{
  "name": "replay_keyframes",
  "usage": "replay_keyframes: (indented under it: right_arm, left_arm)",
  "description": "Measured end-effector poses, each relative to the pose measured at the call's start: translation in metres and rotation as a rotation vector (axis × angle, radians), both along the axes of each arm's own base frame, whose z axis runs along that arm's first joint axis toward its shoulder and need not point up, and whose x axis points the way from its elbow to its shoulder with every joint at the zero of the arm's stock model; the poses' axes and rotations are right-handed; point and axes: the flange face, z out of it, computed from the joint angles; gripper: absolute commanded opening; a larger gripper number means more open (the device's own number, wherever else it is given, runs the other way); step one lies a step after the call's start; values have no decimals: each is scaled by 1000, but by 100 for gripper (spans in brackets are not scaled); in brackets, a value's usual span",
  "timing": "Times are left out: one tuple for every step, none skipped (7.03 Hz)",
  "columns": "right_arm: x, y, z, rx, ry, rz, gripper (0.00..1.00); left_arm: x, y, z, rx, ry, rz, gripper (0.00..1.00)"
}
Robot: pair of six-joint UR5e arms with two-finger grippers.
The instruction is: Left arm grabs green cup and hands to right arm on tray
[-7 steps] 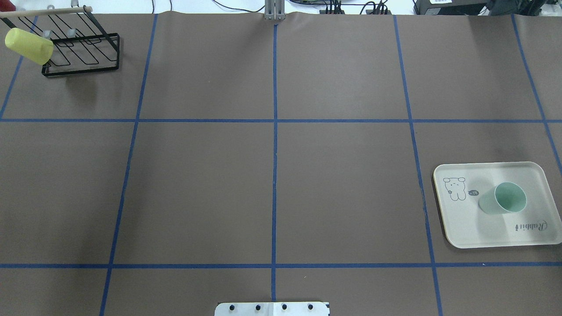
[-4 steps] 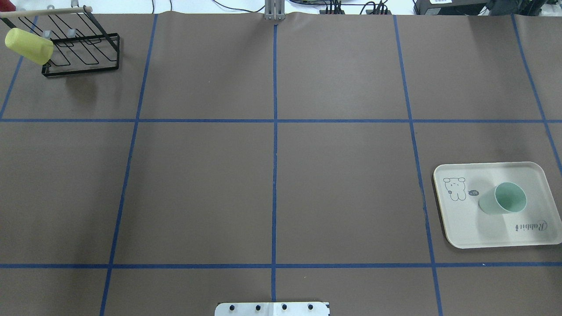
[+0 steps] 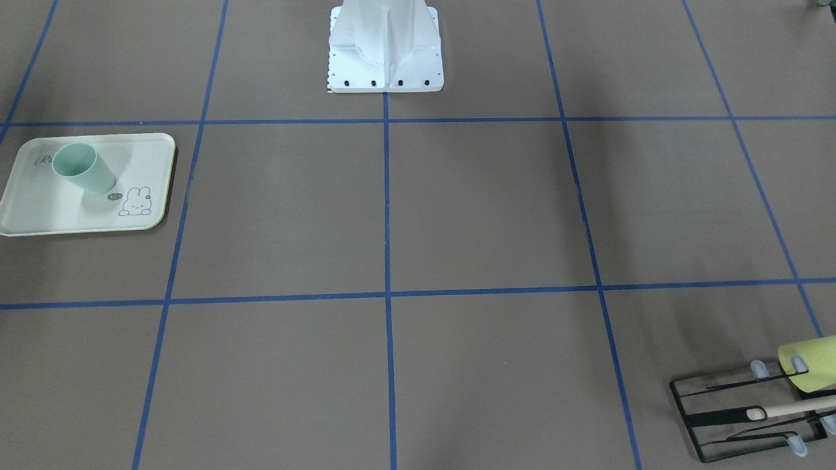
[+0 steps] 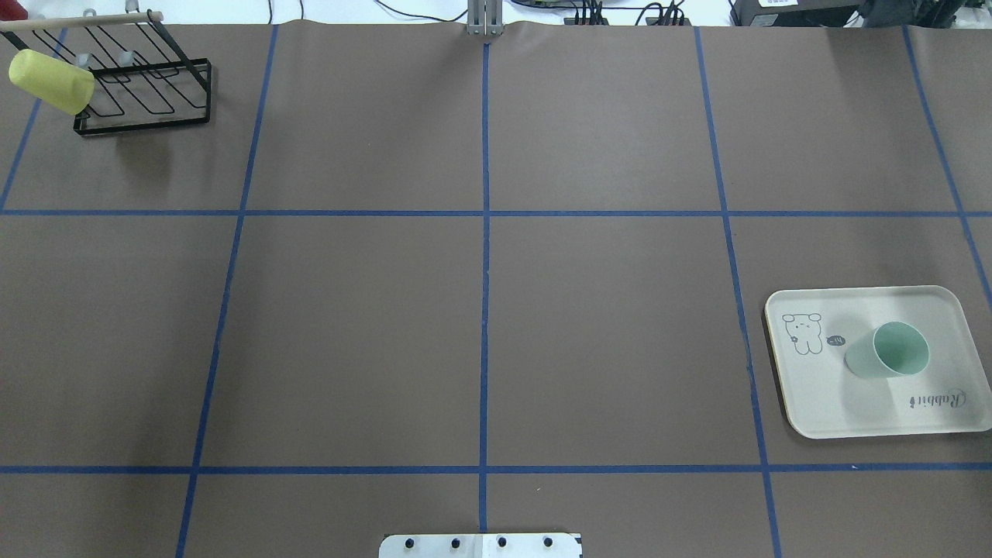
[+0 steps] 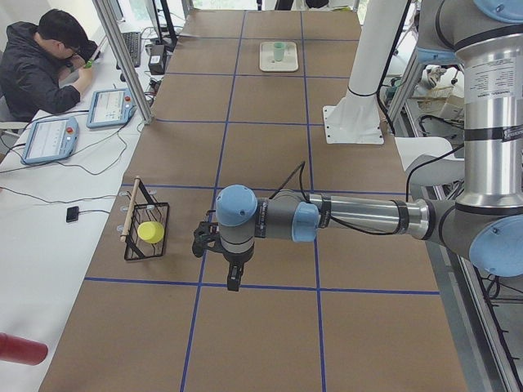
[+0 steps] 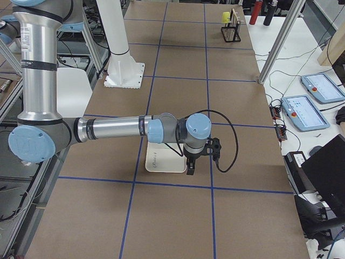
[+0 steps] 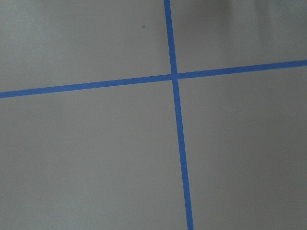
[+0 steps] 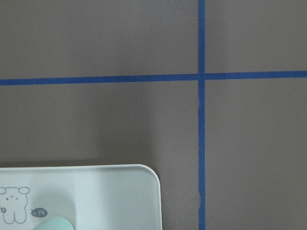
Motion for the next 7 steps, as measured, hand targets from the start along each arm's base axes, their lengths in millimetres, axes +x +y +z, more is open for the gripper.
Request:
replay_keyframes:
  right_arm:
    - [0,0,6,12,-1,0,99]
    - [1,2,9,22,-2,1,99]
    - [4,3,8,35,-1,5,99]
    - [8,2,3,55,0,15,99]
    - [13,2,-2,70,2,25,99]
    - [16,2,-4,76,2,31,99]
    - [17,3,-4,77,0,33,99]
  left_arm:
    - [0,0,0,2,-1,0,100]
    - [0,0,-1,3,-2,1,100]
    - [0,0,-1,4,-2,1,100]
    - [0,0,-1,5,-2,1,100]
    - [0,0,-1,6,-2,1,100]
    - [0,-1,-2,7,-2,1,100]
    - [0,-1,-2,8,-1,1,100]
